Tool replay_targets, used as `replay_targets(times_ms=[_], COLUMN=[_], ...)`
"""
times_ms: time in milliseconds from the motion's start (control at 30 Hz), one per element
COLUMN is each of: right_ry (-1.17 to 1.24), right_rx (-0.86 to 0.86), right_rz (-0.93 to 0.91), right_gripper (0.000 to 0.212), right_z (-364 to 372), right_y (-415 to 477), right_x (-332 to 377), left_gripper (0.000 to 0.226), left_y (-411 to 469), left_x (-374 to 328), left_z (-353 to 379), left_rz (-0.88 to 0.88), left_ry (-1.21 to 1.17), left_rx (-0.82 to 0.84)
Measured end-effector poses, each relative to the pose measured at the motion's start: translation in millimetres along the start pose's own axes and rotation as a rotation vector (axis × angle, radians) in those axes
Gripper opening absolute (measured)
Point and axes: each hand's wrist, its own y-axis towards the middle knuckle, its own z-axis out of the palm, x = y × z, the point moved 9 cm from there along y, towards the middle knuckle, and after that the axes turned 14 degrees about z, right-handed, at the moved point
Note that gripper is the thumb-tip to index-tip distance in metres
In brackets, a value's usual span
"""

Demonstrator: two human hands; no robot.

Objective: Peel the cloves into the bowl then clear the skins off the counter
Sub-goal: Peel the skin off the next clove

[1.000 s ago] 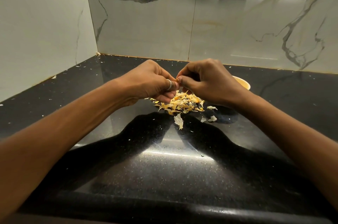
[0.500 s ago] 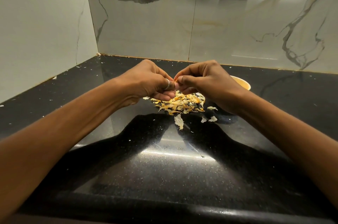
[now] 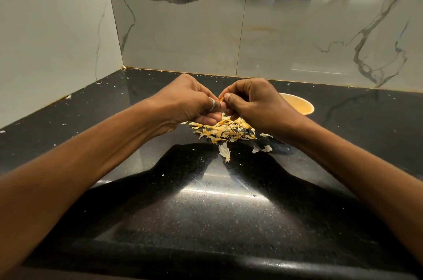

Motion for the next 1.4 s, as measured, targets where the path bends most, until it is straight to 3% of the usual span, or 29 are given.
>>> replay_targets(times_ms=[467,933,1233,1400], right_ry=[0.025,-0.129,0.267,0.331], right_rx=[-0.019,-0.108,0.061,0.094], right_rz=[0.042,0.035,0.166,0.185], right_gripper=[0.018,0.020,0.022,0.023], right_z=[-3,-11,-5,-5], right_y=[2,-1,2,1], right_x=[-1,2,-9,-8], left_gripper=[0.011,0.014,0.033,0.042], left_y=[3,3,0,-1], left_x=[0,-5,-29,-32], left_z=[1,3,-1,-1], left_rz=[0.043,0.167,0.423,0.422], left_ry=[0.029,0.138,0.255,0.189], left_rx=[0.034,0.054,-0.072,-0.066])
